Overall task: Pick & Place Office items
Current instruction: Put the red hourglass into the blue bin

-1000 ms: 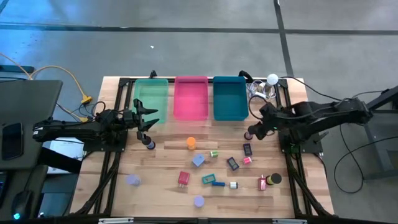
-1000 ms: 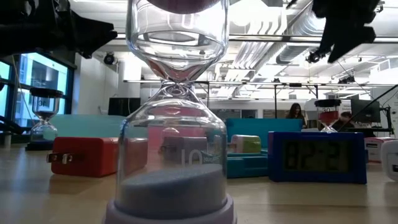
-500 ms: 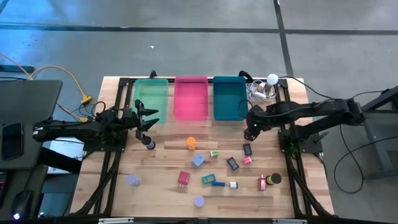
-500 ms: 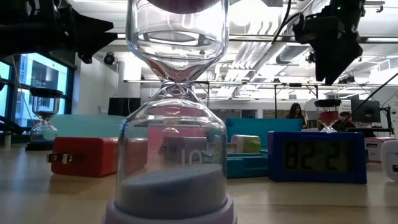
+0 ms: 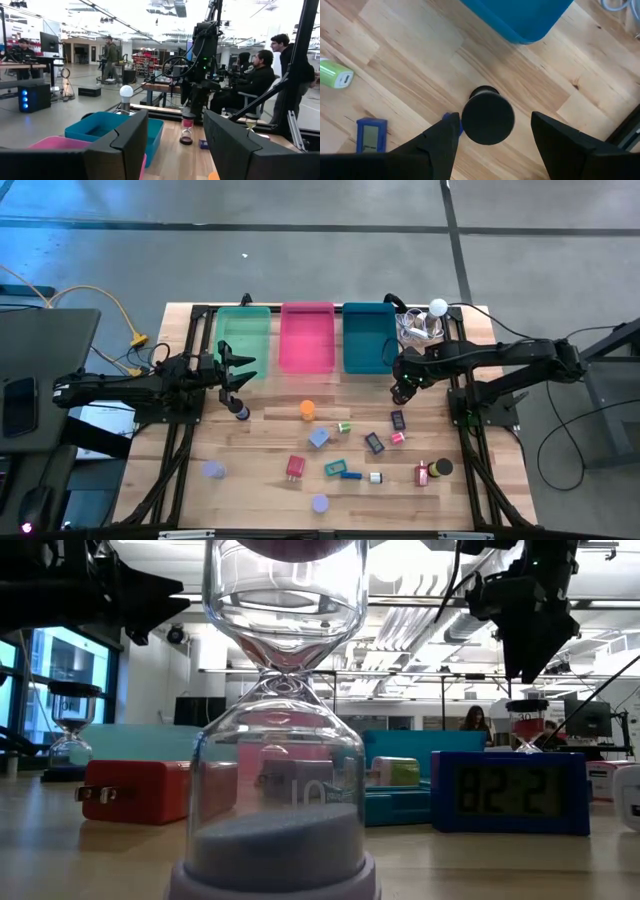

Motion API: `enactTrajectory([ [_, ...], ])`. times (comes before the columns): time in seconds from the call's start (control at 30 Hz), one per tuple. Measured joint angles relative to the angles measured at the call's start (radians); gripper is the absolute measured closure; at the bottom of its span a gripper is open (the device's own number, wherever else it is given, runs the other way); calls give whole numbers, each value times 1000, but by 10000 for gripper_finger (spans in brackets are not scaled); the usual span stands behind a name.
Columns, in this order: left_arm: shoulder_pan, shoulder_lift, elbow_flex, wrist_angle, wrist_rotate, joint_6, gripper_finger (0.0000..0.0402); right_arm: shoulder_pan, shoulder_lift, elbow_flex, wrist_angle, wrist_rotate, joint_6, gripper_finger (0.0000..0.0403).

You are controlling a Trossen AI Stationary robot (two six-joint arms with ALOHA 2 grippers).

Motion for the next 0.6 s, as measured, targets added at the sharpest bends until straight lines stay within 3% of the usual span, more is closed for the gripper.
enactTrajectory([
  [0.6,0,0,0,-2,0,0,215,0,16,-61,78,-4,-17,167],
])
